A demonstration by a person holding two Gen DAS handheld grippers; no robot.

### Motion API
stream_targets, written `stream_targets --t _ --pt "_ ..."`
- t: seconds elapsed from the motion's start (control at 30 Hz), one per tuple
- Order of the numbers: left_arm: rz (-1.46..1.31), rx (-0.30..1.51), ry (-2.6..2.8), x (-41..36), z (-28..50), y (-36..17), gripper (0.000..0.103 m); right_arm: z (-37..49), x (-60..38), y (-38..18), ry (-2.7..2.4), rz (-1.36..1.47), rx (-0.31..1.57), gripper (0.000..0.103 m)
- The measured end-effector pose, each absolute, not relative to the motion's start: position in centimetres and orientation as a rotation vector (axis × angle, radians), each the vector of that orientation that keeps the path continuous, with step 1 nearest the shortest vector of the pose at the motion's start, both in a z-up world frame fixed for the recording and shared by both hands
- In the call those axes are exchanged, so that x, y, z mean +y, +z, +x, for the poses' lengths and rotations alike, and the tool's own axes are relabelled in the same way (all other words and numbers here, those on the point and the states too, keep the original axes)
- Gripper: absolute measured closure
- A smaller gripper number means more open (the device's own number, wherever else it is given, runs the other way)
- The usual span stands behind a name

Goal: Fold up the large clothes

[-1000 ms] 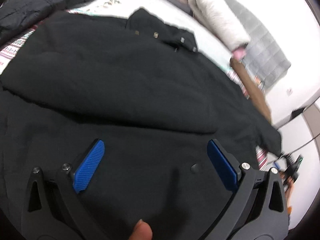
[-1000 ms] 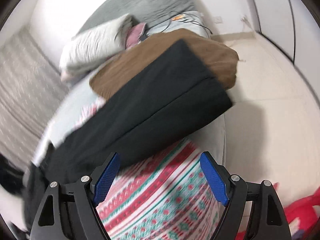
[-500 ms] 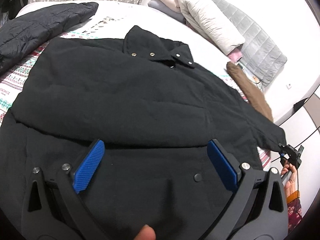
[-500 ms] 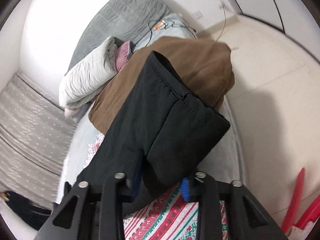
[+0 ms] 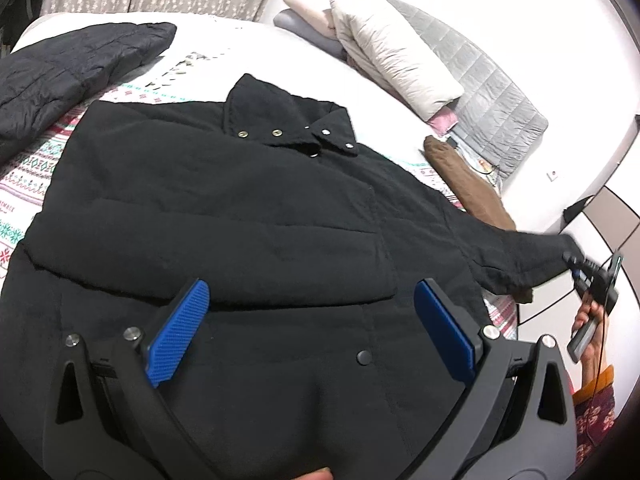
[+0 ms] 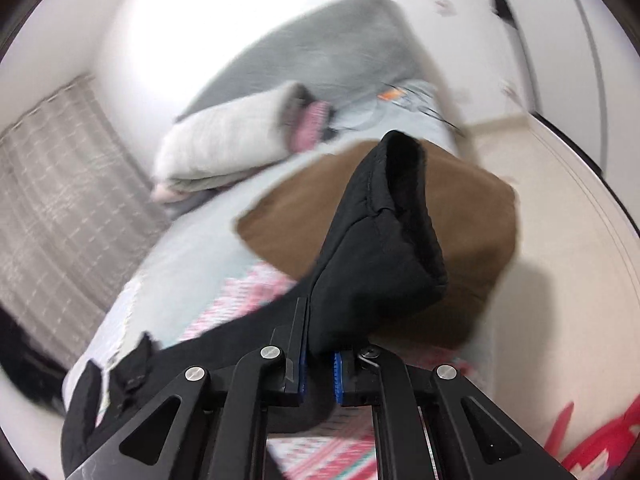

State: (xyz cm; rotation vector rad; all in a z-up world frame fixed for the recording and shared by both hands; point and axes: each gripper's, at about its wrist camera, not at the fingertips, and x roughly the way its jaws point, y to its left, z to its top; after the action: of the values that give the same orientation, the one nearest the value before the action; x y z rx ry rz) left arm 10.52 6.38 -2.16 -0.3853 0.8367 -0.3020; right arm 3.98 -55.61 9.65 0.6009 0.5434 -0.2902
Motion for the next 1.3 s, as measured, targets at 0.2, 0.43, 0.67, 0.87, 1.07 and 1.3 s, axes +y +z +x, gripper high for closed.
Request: stream_targets --t 0.2,0.43,0.67,0.87,1.07,1.3 --pt "-0.387 0.833 -0.311 6.7 10.6 -1.8 0.001 6.7 -46.4 15.8 -0.078 0.478 0.487 0.094" --pt "-0.42 0.839 -0.327 7.3 10.8 -2.1 0.001 9.6 -33.5 17.2 0.185 0.399 0.493 0.094" --pt "-0.446 0.856 -0.348 7.8 11.2 -2.6 0.001 11.9 -23.8 9.3 0.495 0.437 0.669 0.056" --pt "-0.471 0.86 -0.369 7.7 11.4 -2.6 0.003 10.0 -26.0 4.8 0.421 0.542 0.75 0.047" --pt "-0.4 0.936 -0.436 4.0 13.4 -2.6 0.013 6.4 -32.2 3.9 0.197 0.62 0.788 0.041" --pt "-0.364 1.109 -0.408 -1.6 19.8 -6.4 0.038 6.5 -36.5 2.7 0.079 0.696 0.764 0.04"
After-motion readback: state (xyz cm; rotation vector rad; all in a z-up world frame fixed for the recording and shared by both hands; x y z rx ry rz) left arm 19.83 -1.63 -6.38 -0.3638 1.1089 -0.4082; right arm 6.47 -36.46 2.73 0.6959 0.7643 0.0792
